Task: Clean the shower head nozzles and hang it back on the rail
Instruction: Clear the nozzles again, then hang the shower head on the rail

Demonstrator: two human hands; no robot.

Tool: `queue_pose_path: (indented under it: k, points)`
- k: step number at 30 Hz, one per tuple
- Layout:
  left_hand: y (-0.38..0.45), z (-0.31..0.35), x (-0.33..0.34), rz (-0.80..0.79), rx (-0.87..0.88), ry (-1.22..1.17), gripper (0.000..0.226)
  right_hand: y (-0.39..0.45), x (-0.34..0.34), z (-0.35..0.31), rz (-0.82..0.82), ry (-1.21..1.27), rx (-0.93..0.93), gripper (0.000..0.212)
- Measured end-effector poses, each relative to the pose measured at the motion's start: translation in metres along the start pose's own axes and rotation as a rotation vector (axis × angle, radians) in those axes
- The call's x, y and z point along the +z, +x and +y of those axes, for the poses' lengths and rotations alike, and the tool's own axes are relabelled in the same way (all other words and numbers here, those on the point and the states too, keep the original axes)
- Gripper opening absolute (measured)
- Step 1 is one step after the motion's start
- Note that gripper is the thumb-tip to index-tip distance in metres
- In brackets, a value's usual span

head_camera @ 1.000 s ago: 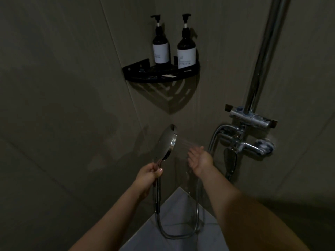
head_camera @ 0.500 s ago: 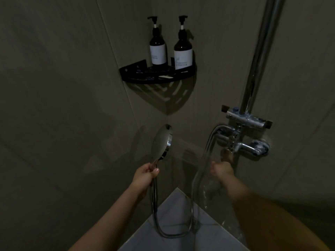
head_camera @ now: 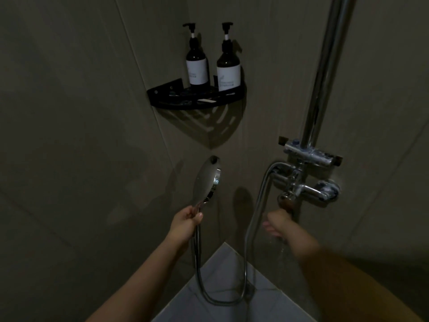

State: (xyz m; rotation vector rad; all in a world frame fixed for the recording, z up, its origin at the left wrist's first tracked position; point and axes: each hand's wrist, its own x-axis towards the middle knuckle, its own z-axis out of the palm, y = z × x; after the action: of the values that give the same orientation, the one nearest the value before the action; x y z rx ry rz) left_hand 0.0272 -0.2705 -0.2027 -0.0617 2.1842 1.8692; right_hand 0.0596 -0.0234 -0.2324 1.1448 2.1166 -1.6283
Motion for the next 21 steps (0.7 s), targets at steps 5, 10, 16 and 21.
queue_pose_path:
  k: [5, 10, 16, 21]
  points:
    - [0.002, 0.010, 0.009, -0.066, 0.076, -0.061, 0.028, -0.023, -0.011, -0.008, -0.143, -0.005, 0.025, 0.031]
    - [0.003, 0.020, 0.019, -0.025, 0.077, -0.082, 0.025, -0.030, -0.028, -0.010, -0.095, 0.122, -0.039, 0.019]
    - [-0.013, 0.051, 0.048, -0.203, 0.120, -0.160, 0.028, -0.055, -0.018, -0.047, -0.399, 0.392, -0.365, 0.040]
    - [-0.023, 0.078, 0.071, -0.415, 0.095, -0.259, 0.030, -0.081, -0.028, -0.075, -0.596, 0.550, -0.505, 0.014]
